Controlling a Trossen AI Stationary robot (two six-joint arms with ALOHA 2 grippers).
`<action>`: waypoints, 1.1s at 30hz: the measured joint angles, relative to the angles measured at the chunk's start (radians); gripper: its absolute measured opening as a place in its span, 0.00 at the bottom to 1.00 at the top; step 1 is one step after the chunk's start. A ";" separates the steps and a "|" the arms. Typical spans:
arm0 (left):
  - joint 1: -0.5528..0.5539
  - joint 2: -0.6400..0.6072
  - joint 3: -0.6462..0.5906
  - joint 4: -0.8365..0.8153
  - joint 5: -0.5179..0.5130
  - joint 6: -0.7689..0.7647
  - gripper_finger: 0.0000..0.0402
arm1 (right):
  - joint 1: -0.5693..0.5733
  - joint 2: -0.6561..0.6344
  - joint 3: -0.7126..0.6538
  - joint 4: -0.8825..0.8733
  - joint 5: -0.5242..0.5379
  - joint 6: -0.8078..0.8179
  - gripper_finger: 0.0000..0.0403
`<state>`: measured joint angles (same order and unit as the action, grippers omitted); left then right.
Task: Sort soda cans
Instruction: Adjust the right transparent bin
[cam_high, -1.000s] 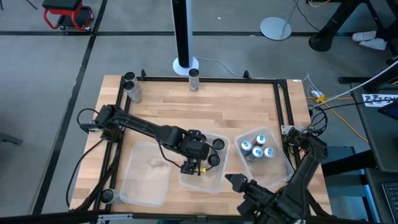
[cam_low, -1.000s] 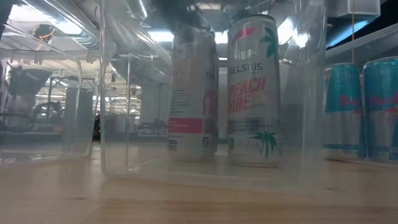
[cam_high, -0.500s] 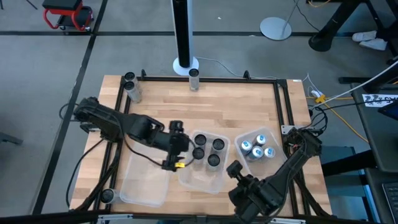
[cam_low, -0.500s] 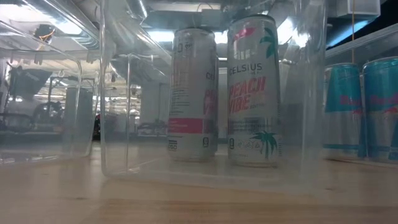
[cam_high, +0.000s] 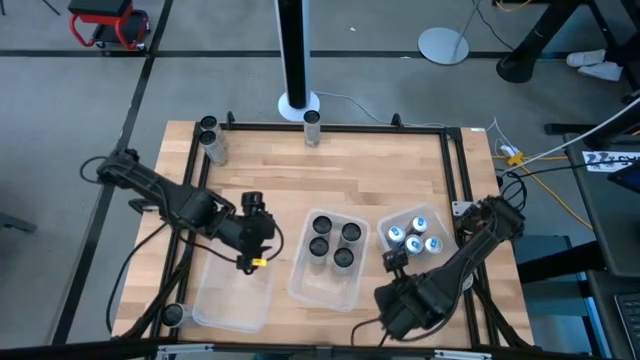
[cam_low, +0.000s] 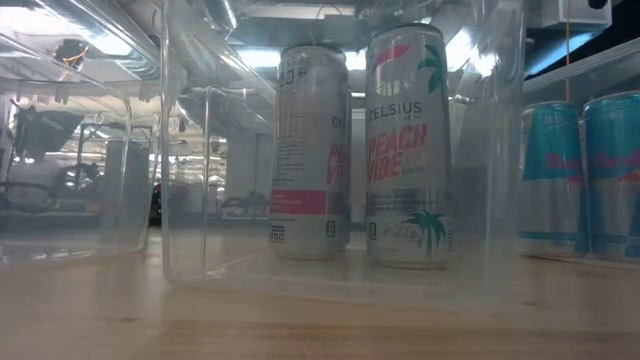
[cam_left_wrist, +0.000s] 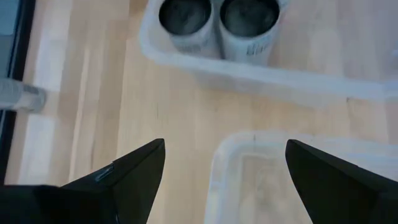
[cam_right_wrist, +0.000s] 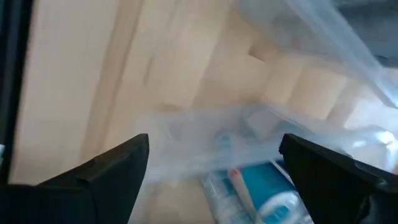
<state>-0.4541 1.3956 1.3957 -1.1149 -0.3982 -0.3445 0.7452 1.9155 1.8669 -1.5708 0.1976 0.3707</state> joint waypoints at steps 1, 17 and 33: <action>0.000 -0.006 -0.014 0.000 -0.002 -0.001 0.80 | -0.002 -0.021 -0.015 0.000 0.004 -0.007 0.90; 0.002 -0.024 -0.056 0.034 -0.012 -0.009 0.80 | 0.044 -0.184 -0.331 0.079 -0.038 -0.064 0.90; 0.004 -0.024 -0.056 0.058 -0.012 0.006 0.80 | -0.085 -0.182 -0.352 0.252 0.028 0.042 0.90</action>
<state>-0.4500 1.3720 1.3399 -1.0569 -0.4099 -0.3380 0.6603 1.7332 1.5146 -1.3189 0.2253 0.4130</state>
